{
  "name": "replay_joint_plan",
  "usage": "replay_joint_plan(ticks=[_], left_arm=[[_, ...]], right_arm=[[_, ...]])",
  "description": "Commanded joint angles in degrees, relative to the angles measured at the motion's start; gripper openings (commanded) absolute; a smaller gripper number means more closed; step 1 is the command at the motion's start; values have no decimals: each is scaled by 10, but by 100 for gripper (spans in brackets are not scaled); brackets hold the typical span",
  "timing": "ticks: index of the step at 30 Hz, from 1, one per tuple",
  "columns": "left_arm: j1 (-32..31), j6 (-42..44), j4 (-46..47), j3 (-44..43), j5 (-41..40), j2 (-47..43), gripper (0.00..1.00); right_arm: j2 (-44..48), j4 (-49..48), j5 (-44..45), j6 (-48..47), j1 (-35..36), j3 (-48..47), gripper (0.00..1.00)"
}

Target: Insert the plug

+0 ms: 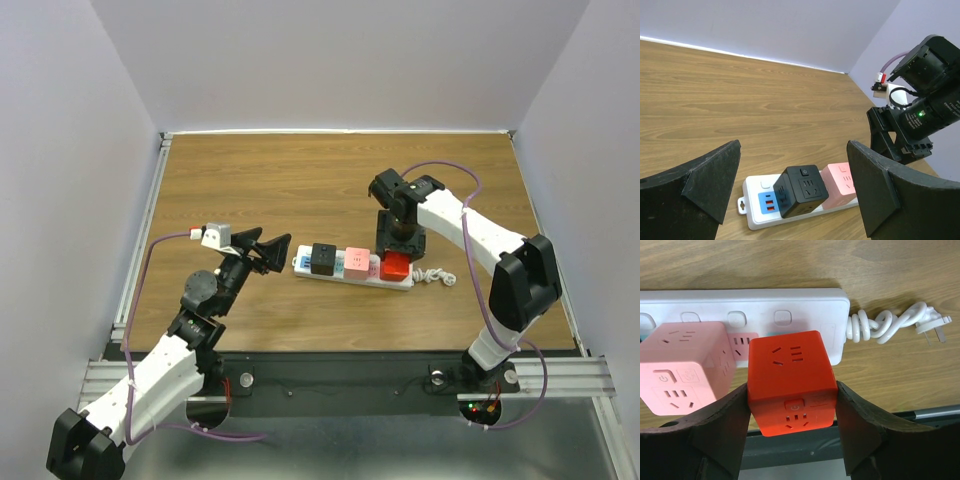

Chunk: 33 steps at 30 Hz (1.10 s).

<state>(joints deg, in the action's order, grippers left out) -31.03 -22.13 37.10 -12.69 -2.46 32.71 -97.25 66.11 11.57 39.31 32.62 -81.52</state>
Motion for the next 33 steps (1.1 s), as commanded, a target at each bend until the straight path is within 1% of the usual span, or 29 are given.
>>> replay_joint_plan(ticks=[1, 7, 21, 33], left_arm=[[0, 2, 24, 4, -1, -8, 99], [0, 2, 24, 4, -1, -7, 99], [0, 1, 24, 6, 3, -12, 99], [0, 1, 24, 7, 8, -18, 99]], right_arm=[[-4, -28, -7, 7, -2, 7, 0], [-11, -29, -11, 11, 2, 11, 0], [7, -5, 8, 36, 11, 30, 0], [0, 28, 20, 68, 46, 7, 0]])
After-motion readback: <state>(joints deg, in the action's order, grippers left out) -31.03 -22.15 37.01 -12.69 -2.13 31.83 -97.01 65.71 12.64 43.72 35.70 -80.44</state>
